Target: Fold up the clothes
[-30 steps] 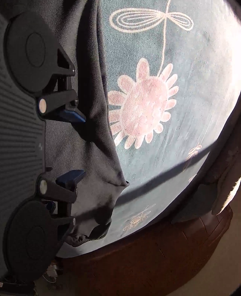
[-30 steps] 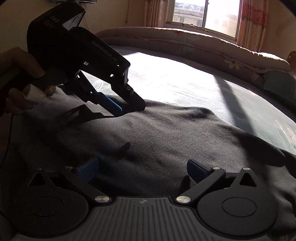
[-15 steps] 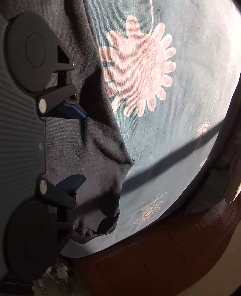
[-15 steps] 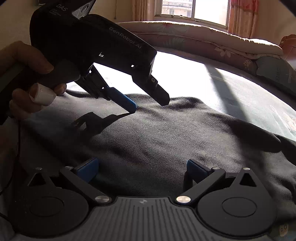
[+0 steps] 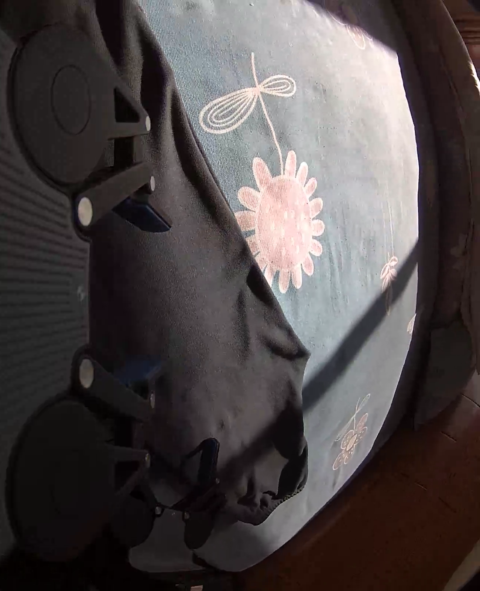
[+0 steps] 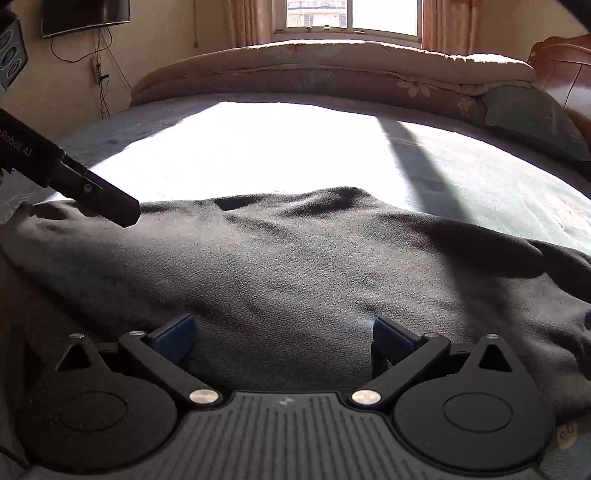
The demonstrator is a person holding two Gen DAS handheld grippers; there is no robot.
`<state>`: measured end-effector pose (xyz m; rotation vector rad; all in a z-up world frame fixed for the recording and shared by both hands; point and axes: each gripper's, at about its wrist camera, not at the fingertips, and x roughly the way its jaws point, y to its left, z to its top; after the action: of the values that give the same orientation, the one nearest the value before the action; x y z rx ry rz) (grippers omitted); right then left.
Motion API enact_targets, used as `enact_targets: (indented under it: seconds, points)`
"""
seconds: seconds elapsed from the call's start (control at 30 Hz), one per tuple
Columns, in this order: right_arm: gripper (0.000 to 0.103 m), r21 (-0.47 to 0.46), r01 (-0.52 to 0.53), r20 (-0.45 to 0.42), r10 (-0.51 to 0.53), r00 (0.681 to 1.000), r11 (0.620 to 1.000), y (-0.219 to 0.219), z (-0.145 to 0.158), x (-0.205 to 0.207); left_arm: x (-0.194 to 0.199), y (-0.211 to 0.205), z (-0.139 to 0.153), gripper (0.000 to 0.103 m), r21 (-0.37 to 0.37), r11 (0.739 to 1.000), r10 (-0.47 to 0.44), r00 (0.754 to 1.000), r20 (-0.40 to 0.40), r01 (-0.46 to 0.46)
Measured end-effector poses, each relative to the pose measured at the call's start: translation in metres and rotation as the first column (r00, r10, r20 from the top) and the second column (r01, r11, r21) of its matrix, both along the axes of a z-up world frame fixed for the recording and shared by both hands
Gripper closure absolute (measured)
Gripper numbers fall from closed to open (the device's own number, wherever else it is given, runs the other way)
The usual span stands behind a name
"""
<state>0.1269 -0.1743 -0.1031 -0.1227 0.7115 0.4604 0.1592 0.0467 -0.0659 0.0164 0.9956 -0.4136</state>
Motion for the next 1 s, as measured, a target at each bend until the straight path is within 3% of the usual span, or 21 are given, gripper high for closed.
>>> enact_targets:
  seconds: [0.1,0.27,0.43,0.5,0.6,0.73,0.93,1.0]
  points:
    - [0.0,0.003,0.007,-0.004,-0.007,1.0,1.0,-0.001,-0.002,0.001,-0.024,0.012,-0.016,0.031,-0.009,1.0,0.011,1.0,-0.026,-0.011]
    - [0.0,-0.018,0.006,0.004,-0.005,1.0,1.0,0.002,-0.004,0.001,-0.045,0.038,-0.028,0.03,-0.073,0.99,0.116,0.991,-0.073,-0.121]
    - [0.0,-0.033,0.007,0.013,-0.007,1.0,0.999,0.004,-0.007,0.0,-0.045,0.043,-0.011,0.028,-0.055,0.986,0.156,0.988,0.011,-0.156]
    - [0.0,-0.041,0.007,0.018,-0.006,1.0,0.999,0.005,-0.008,0.0,-0.039,0.048,-0.016,0.026,-0.059,0.981,0.187,0.982,0.004,-0.187]
    - [0.0,-0.044,0.004,0.023,-0.003,1.0,0.999,0.005,-0.008,-0.002,-0.033,0.061,-0.03,0.026,-0.021,0.961,0.274,0.961,-0.04,-0.275]
    - [0.0,-0.042,0.005,0.023,-0.004,1.0,0.999,0.003,-0.008,-0.002,-0.042,0.087,-0.032,0.025,-0.044,0.939,0.338,0.94,-0.037,-0.34]
    - [0.0,-0.055,0.003,0.029,-0.002,1.0,0.999,0.005,-0.01,-0.003,-0.039,0.134,-0.03,0.025,0.021,0.872,0.49,0.871,-0.034,-0.49]
    - [0.0,-0.056,0.003,0.032,-0.001,0.999,0.998,0.005,-0.01,-0.003,-0.04,0.145,-0.028,0.025,-0.001,0.857,0.514,0.857,-0.038,-0.515]
